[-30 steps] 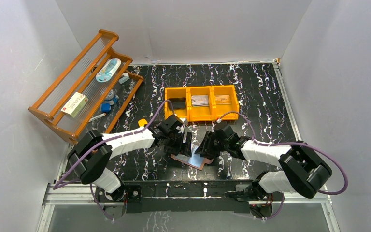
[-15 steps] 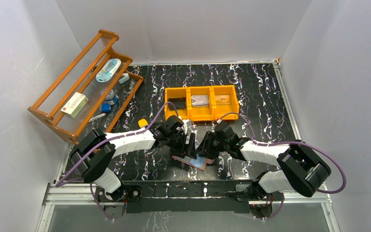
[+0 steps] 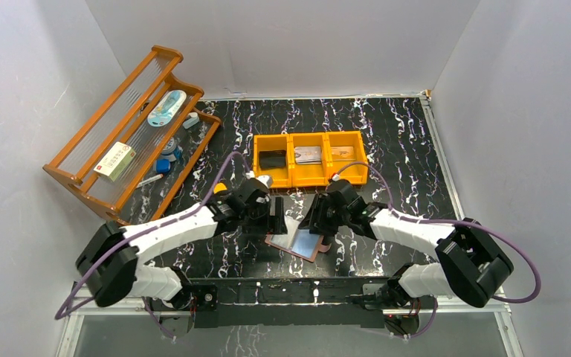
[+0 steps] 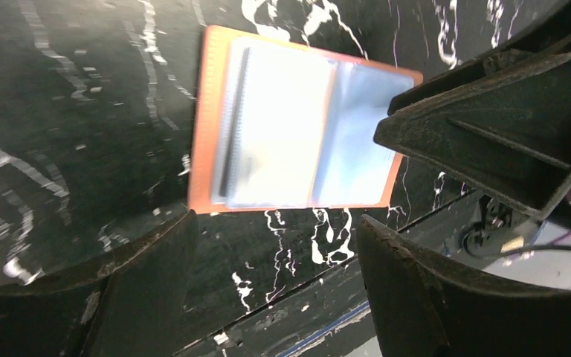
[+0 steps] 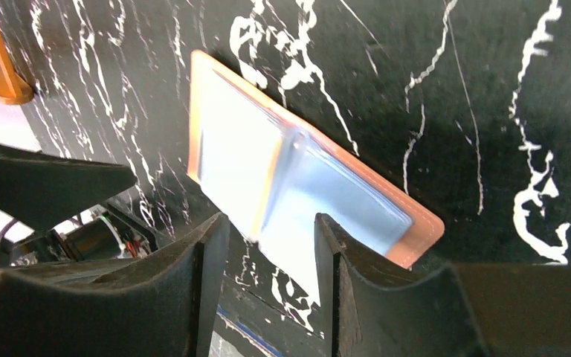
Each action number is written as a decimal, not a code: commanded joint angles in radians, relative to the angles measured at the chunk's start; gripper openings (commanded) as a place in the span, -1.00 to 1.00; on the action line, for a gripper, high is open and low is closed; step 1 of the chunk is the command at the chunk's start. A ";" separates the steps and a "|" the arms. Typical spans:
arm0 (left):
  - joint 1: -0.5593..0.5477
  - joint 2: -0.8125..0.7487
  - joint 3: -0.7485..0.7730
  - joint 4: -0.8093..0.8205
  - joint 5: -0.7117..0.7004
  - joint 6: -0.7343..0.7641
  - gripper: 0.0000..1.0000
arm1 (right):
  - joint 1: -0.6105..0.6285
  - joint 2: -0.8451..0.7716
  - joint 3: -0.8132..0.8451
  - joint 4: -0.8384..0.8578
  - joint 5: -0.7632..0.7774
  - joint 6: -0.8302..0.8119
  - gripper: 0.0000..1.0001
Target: Take the credit cards out of the card holder
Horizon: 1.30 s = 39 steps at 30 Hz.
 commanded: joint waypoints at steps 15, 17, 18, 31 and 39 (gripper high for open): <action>0.262 -0.421 -0.150 -0.252 -0.231 -0.080 0.86 | 0.244 0.289 0.483 -0.459 0.486 0.047 0.62; 0.262 -0.435 -0.144 -0.271 -0.234 -0.075 0.86 | 0.263 0.331 0.522 -0.501 0.524 0.072 0.62; 0.262 -0.445 -0.143 -0.279 -0.240 -0.074 0.86 | 0.273 0.348 0.537 -0.512 0.533 0.076 0.61; 0.265 -0.548 -0.171 -0.318 -0.241 -0.080 0.88 | 0.355 0.550 0.647 -0.629 0.626 0.093 0.22; 0.265 -0.545 -0.173 -0.318 -0.221 -0.079 0.88 | 0.357 0.486 0.562 -0.490 0.532 0.013 -0.05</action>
